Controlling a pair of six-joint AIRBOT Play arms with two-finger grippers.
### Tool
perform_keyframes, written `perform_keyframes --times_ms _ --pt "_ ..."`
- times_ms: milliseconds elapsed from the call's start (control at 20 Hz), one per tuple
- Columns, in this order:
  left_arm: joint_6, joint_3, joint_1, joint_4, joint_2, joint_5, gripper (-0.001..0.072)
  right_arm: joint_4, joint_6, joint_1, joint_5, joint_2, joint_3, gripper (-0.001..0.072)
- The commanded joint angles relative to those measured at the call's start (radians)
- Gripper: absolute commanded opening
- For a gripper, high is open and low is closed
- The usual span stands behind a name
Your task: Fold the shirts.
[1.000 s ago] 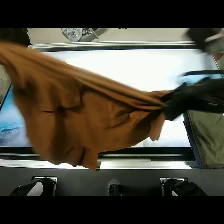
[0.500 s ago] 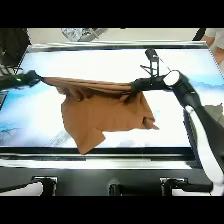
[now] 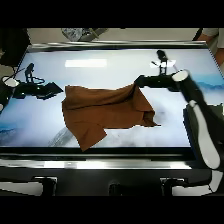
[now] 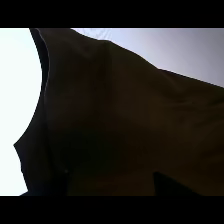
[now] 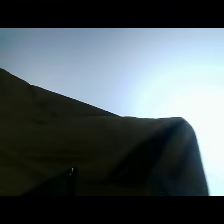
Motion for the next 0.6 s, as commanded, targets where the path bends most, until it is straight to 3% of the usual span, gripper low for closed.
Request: perform_keyframes --times_ms 0,100,200,300,400,450,550 --pt "-0.078 0.042 0.078 0.175 0.003 -0.277 0.0582 -0.284 -0.059 -0.161 0.314 0.144 0.039 0.0565" --pt "-0.087 -0.069 0.109 0.217 0.037 -0.338 0.0582 -0.523 -0.026 -0.24 0.52 0.199 0.035 0.0565" --pt "-0.076 -0.26 0.105 0.176 0.089 -0.298 0.0582 -0.622 -0.035 -0.284 0.645 0.201 0.022 0.0566" --pt "-0.013 -0.43 0.087 0.061 0.119 -0.241 0.0581 -0.628 -0.054 -0.31 0.642 0.201 -0.013 0.0566" --pt "0.015 -0.528 0.065 -0.023 0.118 -0.152 0.0521 -0.62 -0.052 -0.312 0.63 0.2 -0.041 0.0584" --pt "0.013 -0.554 0.052 -0.032 0.116 -0.097 0.0521 -0.589 -0.053 -0.312 0.635 0.2 -0.052 0.0696" --pt "0.003 -0.563 0.029 -0.038 0.111 -0.025 0.0521 -0.544 -0.072 -0.312 0.659 0.2 -0.079 0.0697"
